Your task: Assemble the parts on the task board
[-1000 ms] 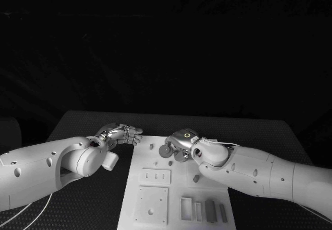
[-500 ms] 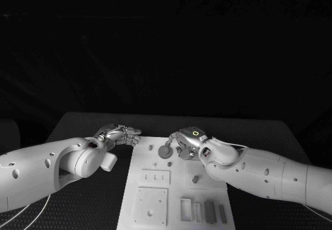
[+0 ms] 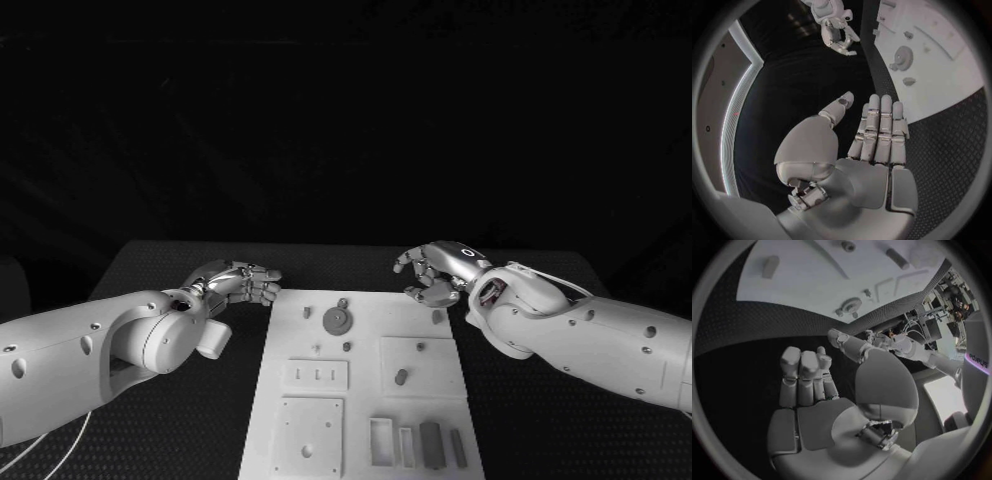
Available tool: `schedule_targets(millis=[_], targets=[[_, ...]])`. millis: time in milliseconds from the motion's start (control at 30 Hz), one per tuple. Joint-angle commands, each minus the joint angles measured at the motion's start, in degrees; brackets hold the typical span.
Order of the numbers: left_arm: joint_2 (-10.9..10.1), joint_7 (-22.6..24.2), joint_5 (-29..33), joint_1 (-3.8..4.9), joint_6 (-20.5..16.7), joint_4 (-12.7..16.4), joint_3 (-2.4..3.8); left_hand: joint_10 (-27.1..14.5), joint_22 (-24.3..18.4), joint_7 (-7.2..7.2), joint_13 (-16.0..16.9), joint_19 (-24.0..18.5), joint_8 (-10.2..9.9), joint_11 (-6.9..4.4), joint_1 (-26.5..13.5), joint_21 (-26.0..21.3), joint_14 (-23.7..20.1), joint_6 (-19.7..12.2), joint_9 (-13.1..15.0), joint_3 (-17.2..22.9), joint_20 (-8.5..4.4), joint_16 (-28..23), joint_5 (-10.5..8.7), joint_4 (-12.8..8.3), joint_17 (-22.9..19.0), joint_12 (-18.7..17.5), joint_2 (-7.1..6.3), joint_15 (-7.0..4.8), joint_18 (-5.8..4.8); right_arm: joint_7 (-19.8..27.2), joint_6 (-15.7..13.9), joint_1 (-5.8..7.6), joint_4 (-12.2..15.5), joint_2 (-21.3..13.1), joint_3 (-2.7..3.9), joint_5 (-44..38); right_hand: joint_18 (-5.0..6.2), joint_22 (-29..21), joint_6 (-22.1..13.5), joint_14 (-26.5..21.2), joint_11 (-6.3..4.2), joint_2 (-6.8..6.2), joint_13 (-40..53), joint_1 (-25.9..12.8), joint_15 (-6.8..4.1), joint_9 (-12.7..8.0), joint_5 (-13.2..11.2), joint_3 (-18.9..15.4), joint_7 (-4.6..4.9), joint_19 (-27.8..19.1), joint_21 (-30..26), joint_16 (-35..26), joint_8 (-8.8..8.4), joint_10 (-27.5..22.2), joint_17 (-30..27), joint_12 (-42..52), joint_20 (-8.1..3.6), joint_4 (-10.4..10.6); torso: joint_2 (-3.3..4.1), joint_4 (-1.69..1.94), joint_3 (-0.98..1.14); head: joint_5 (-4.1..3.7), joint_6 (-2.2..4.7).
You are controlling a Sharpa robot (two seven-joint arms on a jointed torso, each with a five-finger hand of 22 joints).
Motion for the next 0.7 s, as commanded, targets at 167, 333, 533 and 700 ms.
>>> schedule_targets(millis=[167,333,533,700], targets=[[0.3,1.0,-0.3,0.03,1.0,-0.9,0.03,0.4,1.0,0.16,0.1,-0.3,0.0,0.13,0.1,0.3,-0.1,0.1,0.1,0.1,-0.02,-0.3,-0.35,-0.1,0.1,-0.4,0.37,0.14,0.79,6.6,10.5,0.00,-2.8,-2.7,0.03,8.0,3.15,0.6,1.6,-1.8,0.53,0.48,-0.1,-1.2,0.65,-0.3,-0.9,-9.1,1.82,-2.4,-0.9,-0.2,0.34,-2.2,0.0,0.5,0.67,-0.8,-0.14,-0.44,0.45,-0.62,0.57],[0.3,1.3,-0.3,0.00,1.7,-1.5,0.03,0.4,1.0,0.29,0.1,-0.3,-0.1,0.27,0.1,0.3,0.0,0.0,0.1,0.1,-0.02,-0.3,-0.35,-0.2,0.2,-0.5,0.38,0.19,0.79,7.1,12.2,-0.03,-5.1,-3.2,0.02,8.1,3.15,0.3,1.0,-4.4,0.24,1.26,-0.9,-1.9,0.54,-0.6,2.4,-14.2,1.50,-4.7,-2.7,-1.5,0.13,-4.4,-0.5,-0.6,1.61,-1.6,-0.18,-0.67,0.73,-0.66,0.66],[0.3,1.5,-0.4,-0.01,2.6,-1.7,0.03,0.4,1.0,0.39,0.1,-0.3,-0.2,0.35,0.0,0.3,0.1,0.0,0.1,0.0,0.01,-0.3,-0.38,-0.2,0.2,-0.5,0.15,0.27,0.78,7.6,13.0,-0.73,-7.4,-3.2,0.00,5.8,3.15,-0.2,1.2,-5.7,0.20,1.75,-1.9,-1.9,0.45,-0.6,2.7,-16.8,1.39,-6.2,-4.3,-2.7,0.43,-5.3,-1.4,-1.5,2.53,-2.5,-0.14,-0.55,0.52,-1.12,0.67],[0.4,1.2,-0.4,-0.02,2.1,-1.6,0.03,0.4,1.0,0.45,0.2,-0.3,-0.2,0.39,0.1,0.3,0.1,-0.1,0.1,0.0,0.04,-0.3,-0.38,-0.3,0.3,-0.6,0.06,0.30,0.79,7.5,12.3,-1.61,-9.6,-2.1,0.00,6.2,3.15,0.0,1.1,-5.5,0.32,2.19,-2.1,-0.6,0.54,-0.6,1.6,-17.6,1.51,-6.0,-4.2,-2.5,0.43,-5.2,-1.6,-1.2,2.71,-3.3,-0.11,-0.51,0.54,-1.23,0.64]])
